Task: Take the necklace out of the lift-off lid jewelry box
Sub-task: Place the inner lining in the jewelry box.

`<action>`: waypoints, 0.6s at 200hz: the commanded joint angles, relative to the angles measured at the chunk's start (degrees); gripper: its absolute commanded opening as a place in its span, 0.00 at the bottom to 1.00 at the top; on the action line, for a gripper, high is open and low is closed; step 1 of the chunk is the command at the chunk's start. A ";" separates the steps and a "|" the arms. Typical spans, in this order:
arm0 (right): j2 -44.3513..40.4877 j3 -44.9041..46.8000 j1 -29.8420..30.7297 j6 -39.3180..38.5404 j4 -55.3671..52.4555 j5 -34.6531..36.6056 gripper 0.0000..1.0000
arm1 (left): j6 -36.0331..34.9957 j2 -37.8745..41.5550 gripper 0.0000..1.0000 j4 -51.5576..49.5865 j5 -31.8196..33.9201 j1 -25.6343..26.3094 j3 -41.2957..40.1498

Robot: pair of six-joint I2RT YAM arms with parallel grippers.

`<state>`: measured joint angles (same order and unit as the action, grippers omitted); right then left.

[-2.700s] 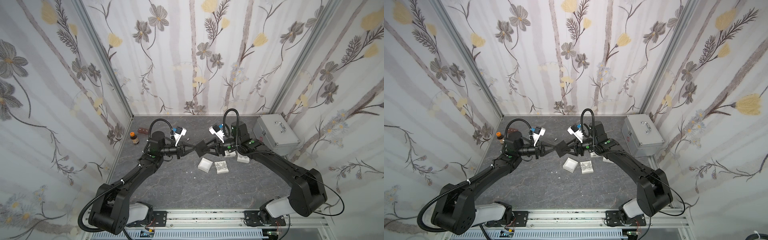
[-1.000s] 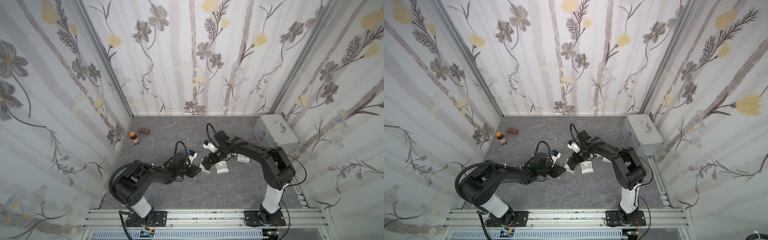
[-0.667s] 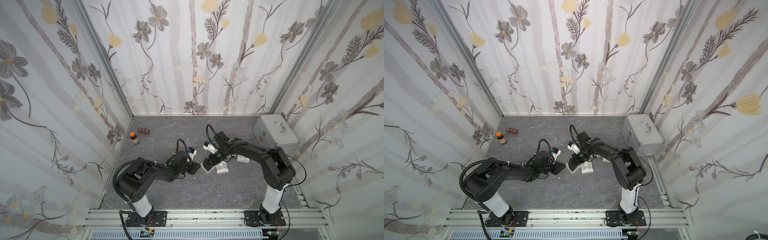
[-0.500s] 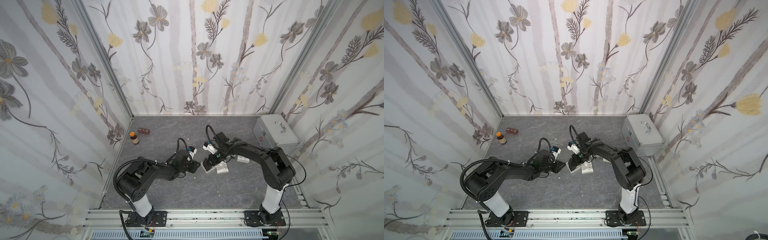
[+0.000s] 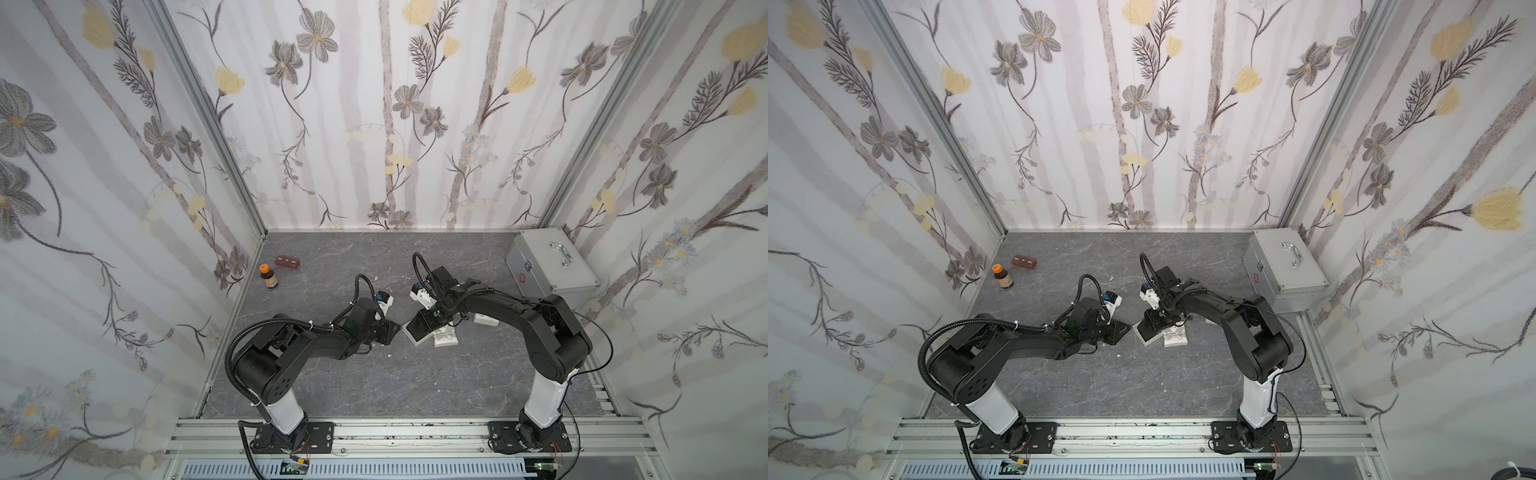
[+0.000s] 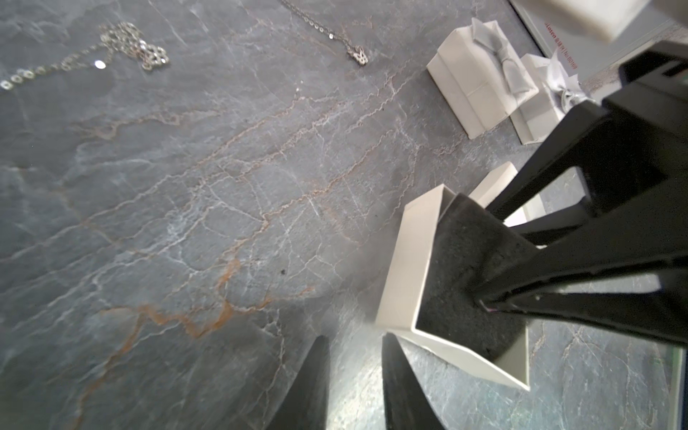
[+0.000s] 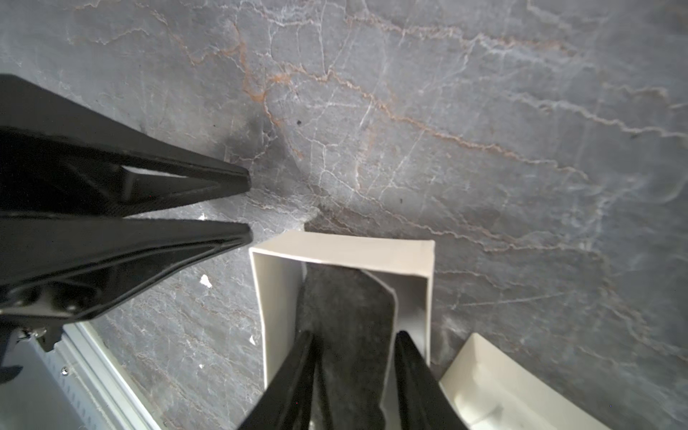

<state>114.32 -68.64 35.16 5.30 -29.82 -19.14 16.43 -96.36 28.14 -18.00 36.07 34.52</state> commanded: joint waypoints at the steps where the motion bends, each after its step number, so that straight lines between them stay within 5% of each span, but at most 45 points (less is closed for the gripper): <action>1: -1.70 -0.68 0.61 0.02 0.21 5.34 0.42 | -0.73 0.96 0.27 -0.87 1.40 -0.02 0.46; 58: -3.83 -2.49 2.16 0.49 -2.88 12.11 0.47 | -1.31 1.57 0.27 -2.20 1.84 -0.01 1.16; 120: -4.12 -3.26 3.86 0.82 -1.92 11.90 0.17 | -1.81 3.83 0.28 -2.66 3.13 0.03 0.44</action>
<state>110.26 -71.46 38.63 5.89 -32.69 -7.40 15.22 -93.80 25.45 -16.27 36.07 35.31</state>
